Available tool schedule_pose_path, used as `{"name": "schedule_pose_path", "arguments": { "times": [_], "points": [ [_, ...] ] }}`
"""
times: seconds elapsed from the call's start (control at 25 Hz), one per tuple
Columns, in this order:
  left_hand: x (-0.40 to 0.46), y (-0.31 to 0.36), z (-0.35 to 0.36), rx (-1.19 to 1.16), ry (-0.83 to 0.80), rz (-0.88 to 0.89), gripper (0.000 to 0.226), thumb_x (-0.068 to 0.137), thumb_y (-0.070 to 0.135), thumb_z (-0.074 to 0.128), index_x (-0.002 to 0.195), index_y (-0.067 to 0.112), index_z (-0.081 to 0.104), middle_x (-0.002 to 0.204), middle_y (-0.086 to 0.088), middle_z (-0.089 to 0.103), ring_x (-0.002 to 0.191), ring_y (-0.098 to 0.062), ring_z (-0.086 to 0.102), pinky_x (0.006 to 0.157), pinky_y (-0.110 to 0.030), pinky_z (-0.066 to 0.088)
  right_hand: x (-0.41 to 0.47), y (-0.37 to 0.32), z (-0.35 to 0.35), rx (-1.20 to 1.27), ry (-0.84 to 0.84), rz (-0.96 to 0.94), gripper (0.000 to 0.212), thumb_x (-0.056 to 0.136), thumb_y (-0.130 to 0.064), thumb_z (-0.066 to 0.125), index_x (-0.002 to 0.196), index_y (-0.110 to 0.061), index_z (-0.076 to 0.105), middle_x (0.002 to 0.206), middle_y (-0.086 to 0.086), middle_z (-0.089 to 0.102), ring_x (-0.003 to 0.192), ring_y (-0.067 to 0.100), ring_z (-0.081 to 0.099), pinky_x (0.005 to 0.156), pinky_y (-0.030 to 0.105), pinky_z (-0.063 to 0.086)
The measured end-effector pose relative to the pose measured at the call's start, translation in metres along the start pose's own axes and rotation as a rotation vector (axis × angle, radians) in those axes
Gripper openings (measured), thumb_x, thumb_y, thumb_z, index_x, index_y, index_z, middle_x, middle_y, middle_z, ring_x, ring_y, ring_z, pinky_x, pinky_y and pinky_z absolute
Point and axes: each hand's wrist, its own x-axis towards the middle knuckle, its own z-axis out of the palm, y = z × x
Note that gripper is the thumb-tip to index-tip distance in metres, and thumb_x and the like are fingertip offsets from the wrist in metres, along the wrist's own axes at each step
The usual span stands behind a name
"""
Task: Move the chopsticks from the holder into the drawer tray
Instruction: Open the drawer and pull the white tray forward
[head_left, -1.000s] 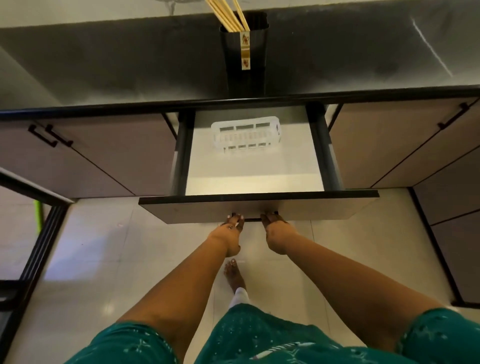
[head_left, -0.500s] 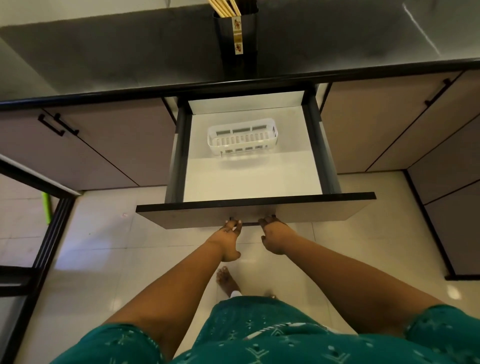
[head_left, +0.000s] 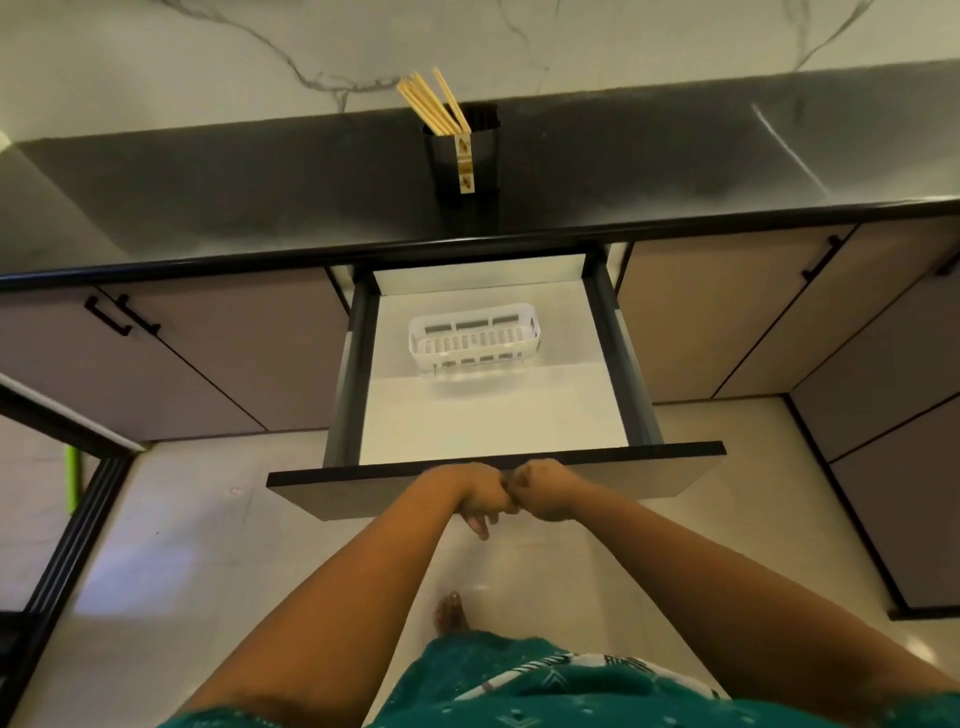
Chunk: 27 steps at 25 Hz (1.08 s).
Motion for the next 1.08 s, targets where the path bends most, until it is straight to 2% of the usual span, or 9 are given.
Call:
{"name": "schedule_pose_path", "arguments": {
  "times": [0.16, 0.32, 0.48, 0.6, 0.68, 0.76, 0.88, 1.0, 1.08],
  "points": [
    [-0.025, 0.005, -0.068, -0.174, 0.141, 0.112, 0.032, 0.093, 0.023, 0.053, 0.119, 0.005, 0.057, 0.112, -0.009, 0.065, 0.092, -0.021, 0.068, 0.083, -0.029, 0.054, 0.001, -0.031, -0.06, 0.098, 0.167, -0.119, 0.034, 0.097, -0.022, 0.042, 0.115, -0.005, 0.065, 0.123, 0.013, 0.062, 0.109, 0.026, 0.057, 0.085, 0.03, 0.043],
    [-0.02, -0.012, -0.124, -0.587, 0.397, 0.274, 0.02, 0.097, 0.022, 0.05, 0.107, 0.01, 0.063, 0.11, -0.009, 0.069, 0.093, -0.02, 0.066, 0.086, -0.032, 0.051, 0.035, -0.062, -0.112, 0.32, 0.317, -0.185, 0.028, 0.096, -0.029, 0.048, 0.11, -0.013, 0.066, 0.117, 0.008, 0.065, 0.103, 0.022, 0.059, 0.083, 0.029, 0.045],
    [0.017, -0.031, -0.177, -0.92, 0.53, 0.253, 0.028, 0.1, 0.013, 0.039, 0.119, 0.008, 0.059, 0.119, -0.012, 0.066, 0.101, -0.025, 0.063, 0.086, -0.032, 0.05, 0.092, -0.08, -0.152, 0.447, 0.303, -0.185, 0.027, 0.095, -0.029, 0.053, 0.118, -0.019, 0.064, 0.118, -0.001, 0.062, 0.108, 0.019, 0.056, 0.093, 0.03, 0.045],
    [0.051, -0.051, -0.203, -0.902, 0.587, 0.109, 0.037, 0.1, 0.015, 0.039, 0.137, 0.011, 0.044, 0.141, -0.013, 0.049, 0.119, -0.027, 0.052, 0.1, -0.037, 0.043, 0.138, -0.068, -0.167, 0.546, 0.365, -0.067, 0.033, 0.096, -0.024, 0.053, 0.127, -0.013, 0.058, 0.129, 0.007, 0.058, 0.114, 0.023, 0.053, 0.097, 0.033, 0.042],
    [0.072, -0.063, -0.214, -0.86, 0.599, 0.01, 0.053, 0.101, 0.021, 0.042, 0.15, 0.015, 0.022, 0.153, -0.012, 0.032, 0.135, -0.032, 0.038, 0.108, -0.042, 0.032, 0.167, -0.049, -0.173, 0.609, 0.409, 0.071, 0.043, 0.097, -0.023, 0.052, 0.137, -0.011, 0.047, 0.138, 0.013, 0.051, 0.121, 0.03, 0.052, 0.097, 0.035, 0.041],
    [0.089, -0.073, -0.22, -0.925, 0.581, -0.069, 0.068, 0.1, 0.025, 0.046, 0.153, 0.017, 0.005, 0.159, -0.009, 0.021, 0.141, -0.034, 0.029, 0.111, -0.044, 0.027, 0.19, -0.029, -0.173, 0.71, 0.414, 0.236, 0.055, 0.098, -0.023, 0.05, 0.147, -0.009, 0.031, 0.146, 0.017, 0.042, 0.128, 0.035, 0.046, 0.1, 0.037, 0.039],
    [0.113, -0.088, -0.218, -1.029, 0.481, -0.117, 0.072, 0.099, 0.029, 0.048, 0.153, 0.018, 0.002, 0.159, -0.008, 0.018, 0.142, -0.033, 0.026, 0.113, -0.044, 0.024, 0.209, -0.004, -0.16, 0.839, 0.362, 0.353, 0.064, 0.099, -0.027, 0.048, 0.151, -0.006, 0.017, 0.155, 0.016, 0.027, 0.139, 0.037, 0.032, 0.108, 0.042, 0.032],
    [0.134, -0.098, -0.215, -0.971, 0.389, -0.094, 0.059, 0.1, 0.029, 0.045, 0.151, 0.018, 0.016, 0.155, -0.009, 0.029, 0.138, -0.032, 0.032, 0.109, -0.041, 0.028, 0.219, 0.012, -0.144, 0.844, 0.383, 0.366, 0.051, 0.099, -0.026, 0.047, 0.143, -0.004, 0.036, 0.146, 0.019, 0.042, 0.13, 0.037, 0.043, 0.102, 0.04, 0.037],
    [0.137, -0.099, -0.212, -0.978, 0.394, -0.081, 0.052, 0.101, 0.026, 0.043, 0.148, 0.017, 0.023, 0.15, -0.009, 0.036, 0.134, -0.03, 0.037, 0.106, -0.038, 0.031, 0.218, 0.016, -0.135, 0.833, 0.4, 0.368, 0.043, 0.099, -0.027, 0.046, 0.136, -0.005, 0.046, 0.137, 0.019, 0.051, 0.121, 0.037, 0.049, 0.098, 0.039, 0.04]
  ]
}}
